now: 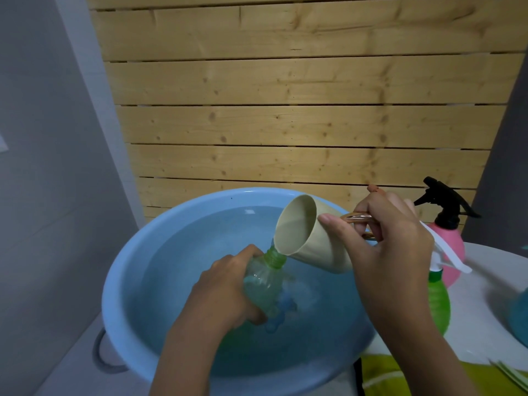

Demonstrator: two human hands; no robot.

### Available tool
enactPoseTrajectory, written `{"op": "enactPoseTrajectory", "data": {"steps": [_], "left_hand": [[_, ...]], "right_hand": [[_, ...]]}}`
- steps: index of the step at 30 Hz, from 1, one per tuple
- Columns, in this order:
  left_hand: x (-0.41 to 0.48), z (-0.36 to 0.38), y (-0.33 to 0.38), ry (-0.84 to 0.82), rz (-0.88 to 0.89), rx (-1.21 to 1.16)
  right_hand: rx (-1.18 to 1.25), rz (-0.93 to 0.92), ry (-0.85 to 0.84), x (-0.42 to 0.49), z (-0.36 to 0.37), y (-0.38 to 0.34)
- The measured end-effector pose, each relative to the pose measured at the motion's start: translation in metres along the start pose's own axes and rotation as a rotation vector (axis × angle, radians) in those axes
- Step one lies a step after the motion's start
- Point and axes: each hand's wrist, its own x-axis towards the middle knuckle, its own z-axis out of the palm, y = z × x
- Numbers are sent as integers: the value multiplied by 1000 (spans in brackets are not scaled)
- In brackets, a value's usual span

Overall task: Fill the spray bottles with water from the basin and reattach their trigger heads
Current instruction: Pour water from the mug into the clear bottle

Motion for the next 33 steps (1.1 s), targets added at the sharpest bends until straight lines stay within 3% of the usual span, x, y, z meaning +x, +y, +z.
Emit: {"op": "enactPoseTrajectory", "data": {"steps": [33], "left_hand": [[3,2,-3,-5,3,-78]], "right_hand": [[-68,-79,3,0,-1,-1]]}}
